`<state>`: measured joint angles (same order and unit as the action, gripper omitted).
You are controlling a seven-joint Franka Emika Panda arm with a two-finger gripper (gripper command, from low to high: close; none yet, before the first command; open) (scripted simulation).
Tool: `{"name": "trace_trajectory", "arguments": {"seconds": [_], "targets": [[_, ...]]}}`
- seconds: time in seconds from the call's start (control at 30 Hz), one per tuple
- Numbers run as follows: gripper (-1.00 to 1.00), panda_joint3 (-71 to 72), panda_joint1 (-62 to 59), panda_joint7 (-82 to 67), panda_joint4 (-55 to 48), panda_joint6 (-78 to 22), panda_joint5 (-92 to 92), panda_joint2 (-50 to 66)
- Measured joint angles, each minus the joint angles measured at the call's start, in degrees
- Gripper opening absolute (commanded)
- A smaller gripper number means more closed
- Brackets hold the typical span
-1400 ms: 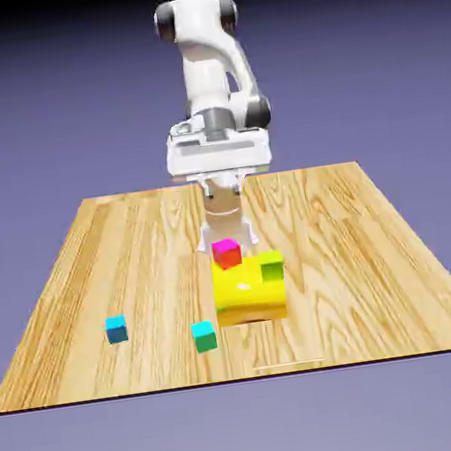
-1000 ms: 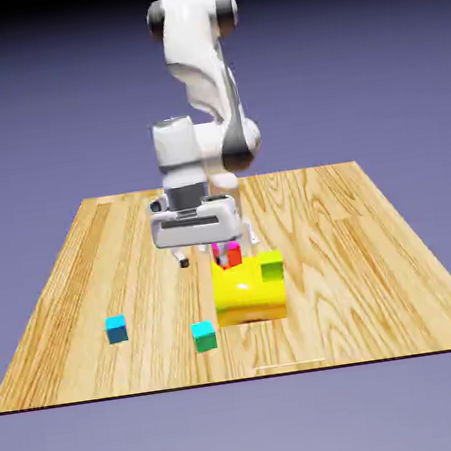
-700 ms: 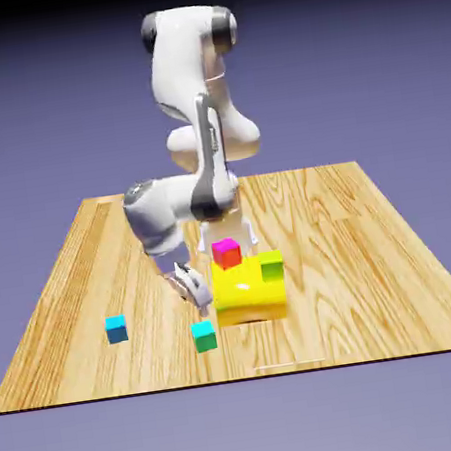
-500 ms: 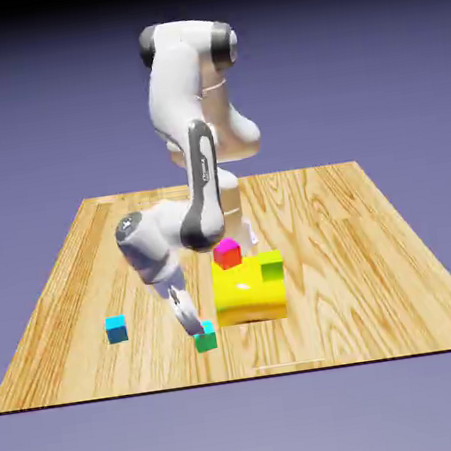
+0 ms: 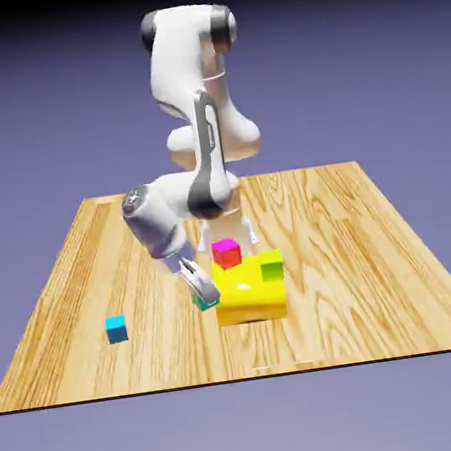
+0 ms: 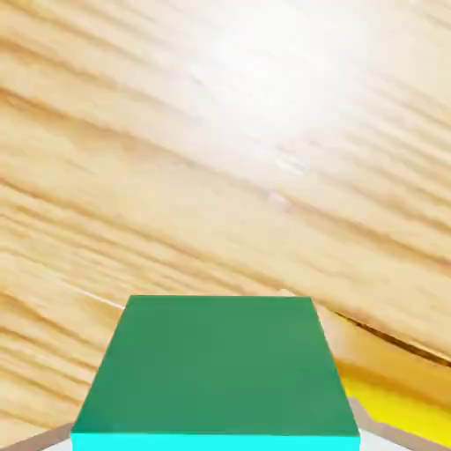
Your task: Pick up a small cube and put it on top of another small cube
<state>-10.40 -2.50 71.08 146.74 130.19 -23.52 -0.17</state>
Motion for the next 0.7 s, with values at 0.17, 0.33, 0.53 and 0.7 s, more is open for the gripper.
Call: {"name": "trace_trajectory", "arguments": {"seconds": [0.17, 0.33, 0.53, 0.7], "targets": [[-1.00, 2.81, -0.49, -4.28, 4.90, -6.29, 5.91, -10.38], [-1.00, 5.30, -0.59, -8.54, 9.79, -12.57, 11.84, -20.76], [-1.00, 8.29, -0.71, -13.66, 15.67, -20.12, 18.96, -33.22], [-1.00, 8.67, -0.29, -14.52, 20.17, -13.30, 18.92, -30.86]]}}
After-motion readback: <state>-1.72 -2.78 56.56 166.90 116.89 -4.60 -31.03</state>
